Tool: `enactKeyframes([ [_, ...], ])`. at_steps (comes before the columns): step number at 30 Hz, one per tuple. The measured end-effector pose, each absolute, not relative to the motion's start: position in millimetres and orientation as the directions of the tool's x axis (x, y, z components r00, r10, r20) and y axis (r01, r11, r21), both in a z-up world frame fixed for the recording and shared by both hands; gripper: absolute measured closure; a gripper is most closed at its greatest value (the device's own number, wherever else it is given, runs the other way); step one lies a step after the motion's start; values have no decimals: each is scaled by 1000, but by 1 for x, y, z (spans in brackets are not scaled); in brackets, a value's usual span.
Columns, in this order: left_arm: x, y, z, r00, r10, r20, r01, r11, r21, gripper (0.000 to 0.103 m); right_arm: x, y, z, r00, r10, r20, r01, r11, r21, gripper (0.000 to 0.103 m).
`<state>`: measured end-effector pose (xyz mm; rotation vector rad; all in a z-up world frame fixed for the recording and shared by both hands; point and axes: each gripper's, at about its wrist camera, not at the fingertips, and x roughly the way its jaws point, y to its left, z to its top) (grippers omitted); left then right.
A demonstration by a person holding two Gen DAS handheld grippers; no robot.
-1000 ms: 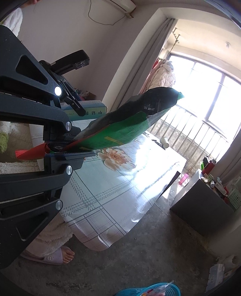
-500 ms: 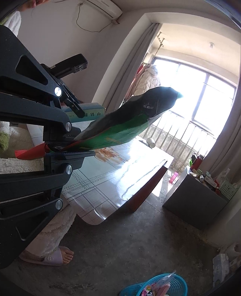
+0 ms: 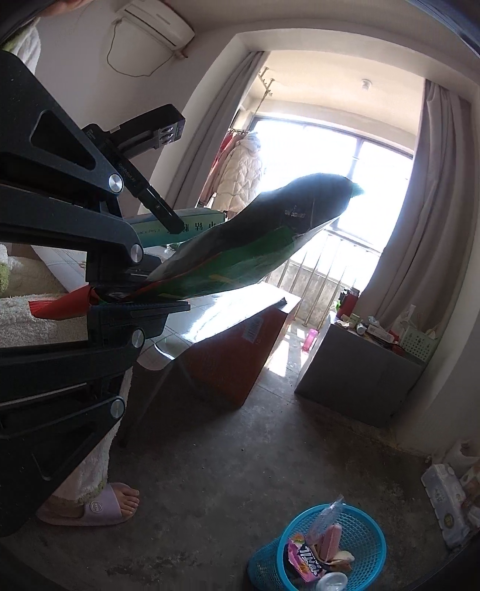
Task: Collect trash
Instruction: 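Carry the box and chip bag over the blue wastebasket with both tools, then open both tools to drop the box and chip bag into the wastebasket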
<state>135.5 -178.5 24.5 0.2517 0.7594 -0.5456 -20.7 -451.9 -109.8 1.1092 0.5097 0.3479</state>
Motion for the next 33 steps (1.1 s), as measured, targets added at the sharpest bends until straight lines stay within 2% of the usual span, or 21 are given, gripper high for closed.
enactKeyframes([
  [4, 145, -230, 22, 532, -436, -726, 637, 771, 3, 33, -37, -485, -127, 871, 451, -198, 23, 364, 931, 97],
  [8, 160, -286, 12, 419, -500, -758, 712, 699, -68, 33, -55, -523, -145, 910, 377, -173, 57, 301, 952, 97],
  [13, 180, -375, -8, 244, -552, -797, 787, 593, -170, 33, -65, -573, -173, 944, 266, -193, 131, 233, 964, 97],
  [20, 213, -497, -76, 53, -516, -855, 806, 527, -269, 33, -35, -647, -235, 949, 189, -251, 232, 119, 965, 97],
  [27, 246, -583, -150, -18, -478, -878, 798, 523, -301, 33, 24, -709, -301, 937, 194, -289, 289, 29, 957, 95],
  [28, 251, -592, -163, -24, -476, -879, 793, 526, -306, 33, 32, -716, -311, 929, 193, -316, 317, 30, 948, 93],
  [30, 261, -608, -195, -35, -450, -892, 782, 543, -304, 30, 46, -728, -334, 899, 193, -394, 395, 37, 918, 71],
  [31, 267, -617, -213, -37, -426, -904, 771, 564, -297, 29, 50, -733, -347, 869, 181, -461, 463, 34, 886, 46],
  [33, 276, -627, -247, -54, -382, -922, 730, 615, -298, 29, 50, -735, -364, 816, 167, -554, 557, 31, 830, 44],
])
